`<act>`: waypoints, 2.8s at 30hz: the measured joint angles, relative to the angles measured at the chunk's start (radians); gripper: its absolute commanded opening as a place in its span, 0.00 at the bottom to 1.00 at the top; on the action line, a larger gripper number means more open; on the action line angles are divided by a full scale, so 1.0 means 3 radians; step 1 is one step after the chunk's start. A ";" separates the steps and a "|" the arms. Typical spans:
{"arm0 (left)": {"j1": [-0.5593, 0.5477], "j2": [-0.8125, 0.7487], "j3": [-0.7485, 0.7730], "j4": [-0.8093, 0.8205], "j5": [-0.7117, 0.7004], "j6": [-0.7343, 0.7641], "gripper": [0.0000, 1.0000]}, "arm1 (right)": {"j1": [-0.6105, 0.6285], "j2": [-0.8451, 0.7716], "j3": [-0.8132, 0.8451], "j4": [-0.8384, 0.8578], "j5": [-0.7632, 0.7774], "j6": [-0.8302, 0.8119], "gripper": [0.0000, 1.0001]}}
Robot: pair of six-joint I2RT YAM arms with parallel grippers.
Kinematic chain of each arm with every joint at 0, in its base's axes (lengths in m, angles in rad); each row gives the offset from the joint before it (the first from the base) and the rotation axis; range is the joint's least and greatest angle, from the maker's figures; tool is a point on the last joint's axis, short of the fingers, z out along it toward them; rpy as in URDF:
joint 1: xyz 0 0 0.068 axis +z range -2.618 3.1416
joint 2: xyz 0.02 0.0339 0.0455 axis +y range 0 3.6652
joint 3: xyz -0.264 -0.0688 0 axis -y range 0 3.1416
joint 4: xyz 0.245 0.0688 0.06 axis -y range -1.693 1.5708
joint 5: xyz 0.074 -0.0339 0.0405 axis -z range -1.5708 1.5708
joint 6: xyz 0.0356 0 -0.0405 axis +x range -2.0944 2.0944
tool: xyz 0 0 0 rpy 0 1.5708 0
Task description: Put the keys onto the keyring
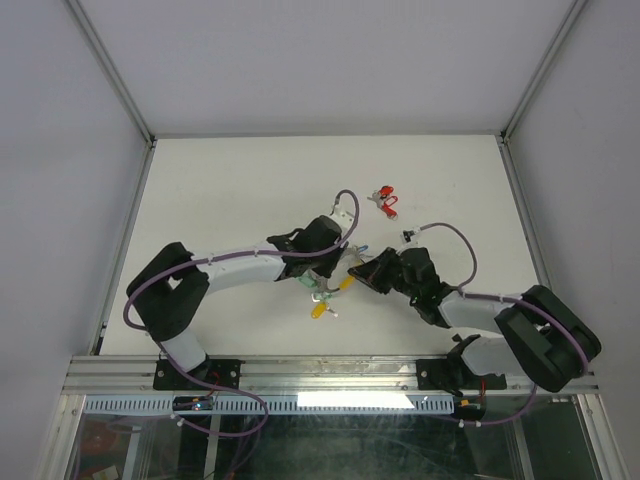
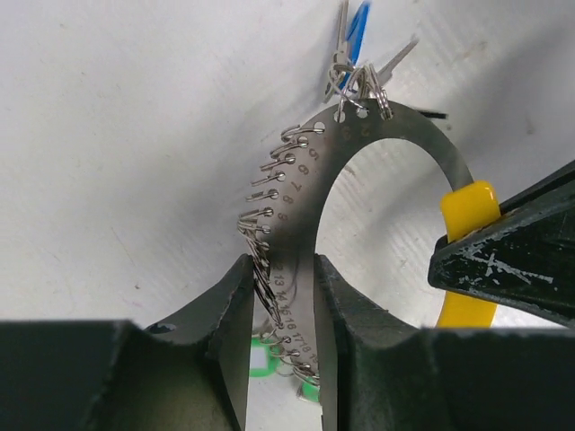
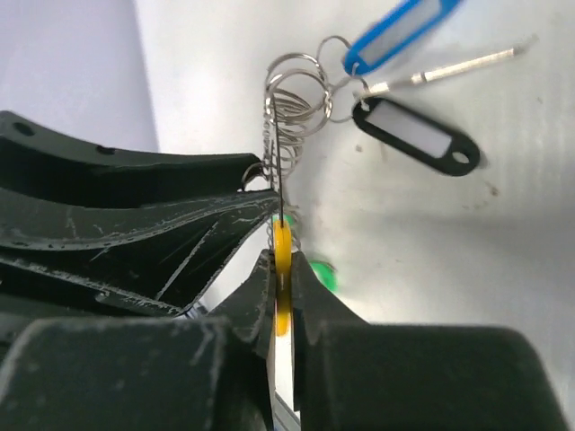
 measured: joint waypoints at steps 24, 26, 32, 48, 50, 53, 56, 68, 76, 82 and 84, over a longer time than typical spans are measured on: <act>0.0305 -0.1689 0.0045 0.0262 0.0738 -0.0318 0.76 | -0.0659 -0.1663 -0.0285 0.1231 -0.0942 -0.0746 0.00; 0.0306 -0.1766 0.0047 0.0263 0.0835 -0.0318 0.77 | -0.0659 -0.1698 -0.0170 0.1277 -0.1061 -0.0745 0.00; 0.0305 -0.1915 0.0103 0.0304 0.1203 -0.0341 0.66 | -0.0664 -0.1675 0.0149 0.1667 -0.1363 -0.0615 0.00; 0.0306 -0.1934 0.0109 0.1086 0.2132 -0.0721 0.24 | -0.0664 -0.1589 0.0319 0.2001 -0.1633 -0.0395 0.00; 0.0315 -0.1925 0.0109 0.1110 0.2141 -0.0730 0.22 | -0.0664 -0.1600 0.0319 0.2014 -0.1639 -0.0394 0.00; 0.0328 -0.1909 0.0109 0.1133 0.2169 -0.0744 0.15 | -0.0664 -0.1609 0.0319 0.2018 -0.1658 -0.0394 0.00; 0.0327 -0.1896 0.0109 0.1157 0.2190 -0.0790 0.07 | -0.0679 -0.1610 0.0320 0.2026 -0.1686 -0.0397 0.00; 0.0319 -0.1882 0.0275 0.0819 0.2023 -0.0554 0.00 | -0.0679 -0.1961 0.0397 0.1375 -0.1659 -0.0763 0.41; 0.0327 -0.1789 0.0884 -0.0155 0.1462 0.0081 0.00 | -0.0673 -0.2616 0.0718 -0.0403 -0.1137 -0.1558 0.51; 0.0327 -0.1732 0.0950 -0.0548 0.1109 0.0439 0.00 | -0.0674 -0.2586 0.1185 -0.1583 -0.0426 -0.2252 0.53; 0.0327 -0.1713 0.0950 -0.0599 0.1016 0.0525 0.00 | -0.0674 -0.2553 0.1256 -0.1798 -0.0340 -0.2426 0.53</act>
